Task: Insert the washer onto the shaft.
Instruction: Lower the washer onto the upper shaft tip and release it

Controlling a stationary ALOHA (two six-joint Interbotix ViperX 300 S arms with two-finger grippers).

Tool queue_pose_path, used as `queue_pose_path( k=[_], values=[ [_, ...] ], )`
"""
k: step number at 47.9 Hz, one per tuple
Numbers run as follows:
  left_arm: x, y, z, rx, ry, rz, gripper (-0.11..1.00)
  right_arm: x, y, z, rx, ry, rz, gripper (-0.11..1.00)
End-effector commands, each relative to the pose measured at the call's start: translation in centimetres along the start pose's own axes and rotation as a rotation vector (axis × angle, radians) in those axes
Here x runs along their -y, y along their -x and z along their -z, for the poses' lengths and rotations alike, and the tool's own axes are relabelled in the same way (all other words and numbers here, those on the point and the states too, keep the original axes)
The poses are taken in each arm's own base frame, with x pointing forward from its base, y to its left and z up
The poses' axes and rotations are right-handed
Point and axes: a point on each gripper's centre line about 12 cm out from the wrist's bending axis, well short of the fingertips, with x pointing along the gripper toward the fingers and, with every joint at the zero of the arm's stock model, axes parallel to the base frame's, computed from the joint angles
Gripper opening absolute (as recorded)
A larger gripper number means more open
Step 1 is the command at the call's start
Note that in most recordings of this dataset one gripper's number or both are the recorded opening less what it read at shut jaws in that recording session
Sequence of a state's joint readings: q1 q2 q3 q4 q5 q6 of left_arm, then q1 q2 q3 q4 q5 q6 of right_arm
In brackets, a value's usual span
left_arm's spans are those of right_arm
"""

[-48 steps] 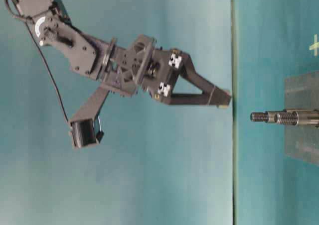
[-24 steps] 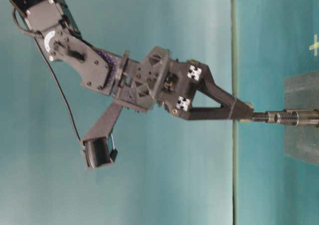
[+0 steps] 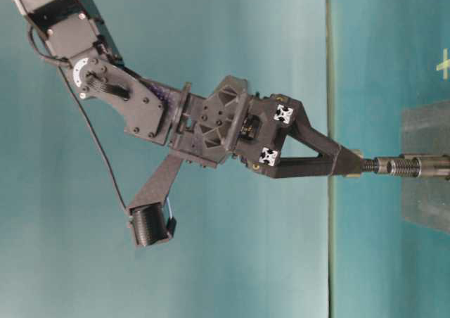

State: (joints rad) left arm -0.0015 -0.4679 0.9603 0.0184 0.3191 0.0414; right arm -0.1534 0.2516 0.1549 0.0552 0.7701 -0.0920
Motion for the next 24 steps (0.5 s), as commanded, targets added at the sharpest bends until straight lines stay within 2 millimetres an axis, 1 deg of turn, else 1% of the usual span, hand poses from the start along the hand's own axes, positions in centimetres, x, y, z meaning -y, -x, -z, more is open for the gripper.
queue_pose_path(
  k=[1, 14, 24],
  values=[
    [-0.02, 0.25, -0.71, 0.026, -0.004, -0.002, 0.00, 0.23, 1.21, -0.84, 0.038, 0.002, 0.006, 0.33],
    [-0.02, 0.25, -0.71, 0.026, -0.004, -0.002, 0.00, 0.46, 1.02, -0.80, 0.030, 0.001, 0.008, 0.33],
    [-0.01, 0.23, -0.65, 0.025, -0.004, -0.002, 0.00, 0.48, 0.40, -0.66, 0.014, -0.003, 0.007, 0.33]
  ],
)
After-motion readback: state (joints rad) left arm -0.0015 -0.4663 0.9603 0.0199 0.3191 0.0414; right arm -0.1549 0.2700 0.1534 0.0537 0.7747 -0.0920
